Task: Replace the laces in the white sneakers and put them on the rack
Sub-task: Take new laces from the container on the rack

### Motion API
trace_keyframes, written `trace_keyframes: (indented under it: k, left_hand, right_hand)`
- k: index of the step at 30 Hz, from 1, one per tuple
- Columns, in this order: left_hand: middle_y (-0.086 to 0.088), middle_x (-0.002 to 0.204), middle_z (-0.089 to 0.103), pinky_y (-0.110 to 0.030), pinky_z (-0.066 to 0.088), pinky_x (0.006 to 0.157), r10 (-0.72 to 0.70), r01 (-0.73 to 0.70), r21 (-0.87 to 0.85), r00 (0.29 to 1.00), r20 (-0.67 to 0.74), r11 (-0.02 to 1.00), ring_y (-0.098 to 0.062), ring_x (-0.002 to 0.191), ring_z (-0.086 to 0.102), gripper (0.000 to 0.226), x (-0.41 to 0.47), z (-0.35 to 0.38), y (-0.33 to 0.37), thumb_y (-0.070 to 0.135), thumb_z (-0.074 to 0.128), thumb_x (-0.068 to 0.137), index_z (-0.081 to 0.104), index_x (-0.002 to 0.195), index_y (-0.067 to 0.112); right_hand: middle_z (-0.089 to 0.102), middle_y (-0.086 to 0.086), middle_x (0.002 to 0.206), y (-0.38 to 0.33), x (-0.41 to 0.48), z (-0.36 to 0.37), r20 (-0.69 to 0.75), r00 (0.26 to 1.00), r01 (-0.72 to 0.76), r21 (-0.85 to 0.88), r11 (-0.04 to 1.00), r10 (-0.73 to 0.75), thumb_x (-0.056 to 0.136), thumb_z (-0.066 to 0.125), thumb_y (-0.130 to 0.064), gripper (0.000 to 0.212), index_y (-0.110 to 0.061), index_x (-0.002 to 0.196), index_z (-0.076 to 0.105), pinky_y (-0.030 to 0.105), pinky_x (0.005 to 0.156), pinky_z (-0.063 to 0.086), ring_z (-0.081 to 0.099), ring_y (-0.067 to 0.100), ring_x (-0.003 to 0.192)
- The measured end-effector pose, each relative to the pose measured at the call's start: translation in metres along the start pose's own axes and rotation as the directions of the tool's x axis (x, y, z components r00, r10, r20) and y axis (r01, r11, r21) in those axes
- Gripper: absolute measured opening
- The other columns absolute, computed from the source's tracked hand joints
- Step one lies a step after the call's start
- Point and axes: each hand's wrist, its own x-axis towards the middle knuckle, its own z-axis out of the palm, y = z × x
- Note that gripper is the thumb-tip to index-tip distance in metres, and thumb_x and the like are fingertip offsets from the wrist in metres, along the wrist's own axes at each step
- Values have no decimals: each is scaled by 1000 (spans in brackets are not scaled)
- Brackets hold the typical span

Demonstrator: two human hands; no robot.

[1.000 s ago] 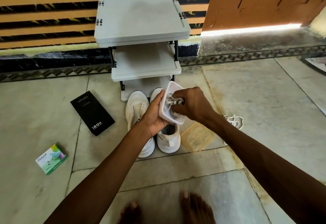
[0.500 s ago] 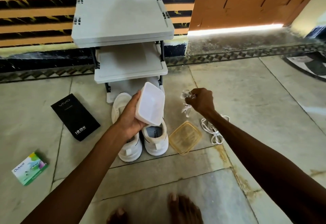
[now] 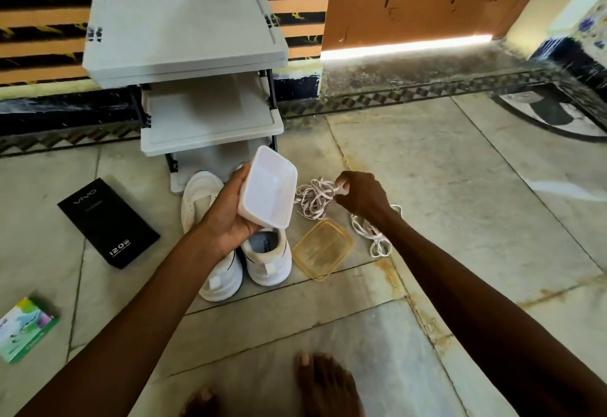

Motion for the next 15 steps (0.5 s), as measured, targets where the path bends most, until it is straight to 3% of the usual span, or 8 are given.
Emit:
trace_keyframes:
  k: [4, 6, 8, 10, 13, 15]
  left_hand:
    - [-2, 96, 73, -35, 58, 74, 44, -44, 28, 999, -7, 999, -19, 85, 70, 36, -4, 8, 0, 47, 44, 99, 59, 119, 22]
    - [-1, 93, 72, -33, 58, 69, 43, -42, 25, 999, -8, 999, -18, 82, 70, 33, -5, 11, -1, 47, 44, 99, 60, 115, 24]
    - [-2, 95, 72, -32, 58, 66, 42, -42, 30, 999, 9, 999, -20, 84, 68, 34, -6, 15, -1, 48, 43, 99, 59, 116, 23]
    - [-2, 94, 72, -32, 58, 65, 37, -38, 38, 999, 14, 999, -20, 84, 68, 34, -7, 19, -1, 47, 42, 99, 59, 116, 23]
    - [-1, 95, 72, -33, 58, 67, 35, -36, 33, 999, 22, 999, -20, 84, 69, 35, -8, 26, -2, 47, 44, 98, 58, 119, 23]
    - [-3, 101, 71, -36, 58, 70, 33, -34, 21, 999, 25, 999, -22, 91, 68, 40, -8, 29, -2, 48, 45, 97, 56, 127, 22]
  right_hand:
    - [37, 7, 142, 20, -14, -11, 319, 931, -16, -454, 891, 179, 59, 90, -41, 104, -34, 146, 33, 56, 98, 41, 33, 36, 131]
    - [18, 6, 153, 33, -23, -9, 416, 873, -7, -511, 860, 254, 51, 94, -40, 126, -40, 151, 17, 66, 98, 39, 23, 41, 137]
    - [1, 7, 158, 48, -31, -3, 479, 840, 21, -498, 867, 255, 49, 96, -36, 134, -43, 152, 11, 65, 100, 41, 17, 47, 140]
    - [6, 11, 156, 64, -38, 5, 468, 863, 33, -432, 901, 193, 54, 94, -26, 126, -41, 152, 16, 55, 100, 46, 27, 47, 135]
    - [40, 12, 140, 72, -46, 15, 306, 949, -2, -246, 969, 80, 74, 80, -12, 80, -33, 142, 42, 44, 82, 57, 57, 37, 111]
    - [57, 10, 124, 67, -51, 17, 180, 984, 58, -351, 934, 6, 81, 71, -7, 54, -23, 131, 58, 38, 78, 55, 63, 31, 102]
